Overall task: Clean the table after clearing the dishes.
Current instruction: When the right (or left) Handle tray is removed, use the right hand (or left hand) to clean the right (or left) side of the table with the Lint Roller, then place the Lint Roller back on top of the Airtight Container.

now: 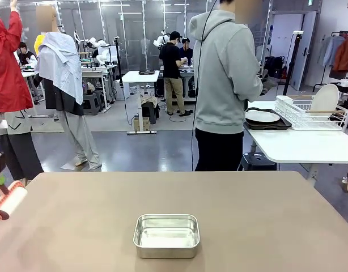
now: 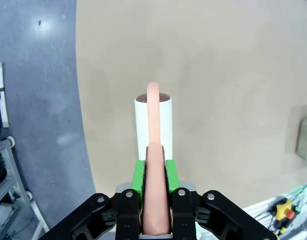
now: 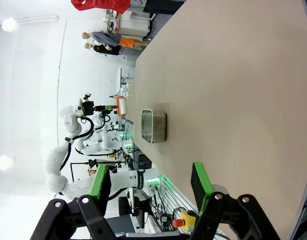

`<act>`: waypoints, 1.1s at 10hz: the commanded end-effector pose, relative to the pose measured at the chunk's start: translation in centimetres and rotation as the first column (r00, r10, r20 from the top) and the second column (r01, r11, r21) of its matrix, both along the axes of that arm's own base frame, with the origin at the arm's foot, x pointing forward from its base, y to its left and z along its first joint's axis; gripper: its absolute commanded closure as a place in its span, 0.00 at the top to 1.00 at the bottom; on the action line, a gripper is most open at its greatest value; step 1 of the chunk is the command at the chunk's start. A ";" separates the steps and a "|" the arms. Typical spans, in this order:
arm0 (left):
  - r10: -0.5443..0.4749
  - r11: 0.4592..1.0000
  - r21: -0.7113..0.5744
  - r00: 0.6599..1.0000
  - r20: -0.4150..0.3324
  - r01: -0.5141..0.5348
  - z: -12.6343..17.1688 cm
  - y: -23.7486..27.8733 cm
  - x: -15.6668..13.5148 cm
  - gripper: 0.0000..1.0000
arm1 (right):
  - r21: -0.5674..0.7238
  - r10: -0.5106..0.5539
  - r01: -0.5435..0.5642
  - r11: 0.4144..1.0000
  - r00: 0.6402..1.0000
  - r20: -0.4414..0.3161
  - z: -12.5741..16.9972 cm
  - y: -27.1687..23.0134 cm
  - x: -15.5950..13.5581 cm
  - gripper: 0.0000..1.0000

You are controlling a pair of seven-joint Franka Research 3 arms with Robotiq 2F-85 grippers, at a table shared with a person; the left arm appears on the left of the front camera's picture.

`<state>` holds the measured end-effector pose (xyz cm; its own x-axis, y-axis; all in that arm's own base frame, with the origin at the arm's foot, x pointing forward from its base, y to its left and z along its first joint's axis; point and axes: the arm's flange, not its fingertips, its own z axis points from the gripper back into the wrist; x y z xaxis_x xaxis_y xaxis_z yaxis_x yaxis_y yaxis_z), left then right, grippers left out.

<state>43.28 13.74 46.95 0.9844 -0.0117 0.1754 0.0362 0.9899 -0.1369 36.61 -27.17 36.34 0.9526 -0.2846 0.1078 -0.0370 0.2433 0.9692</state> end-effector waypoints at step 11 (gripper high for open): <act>-0.579 0.785 0.393 0.792 0.194 0.479 14.8 -12.5 1.7 0.21 | 0.000 0.007 -0.007 1.000 1.000 -0.006 0.4 0.3 -0.3 0.81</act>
<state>44.84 5.24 57.97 0.8674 -0.3808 0.3203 0.3670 0.9243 0.1050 36.64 -27.13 36.33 0.9529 -0.2835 0.1074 -0.0370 0.2431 0.9693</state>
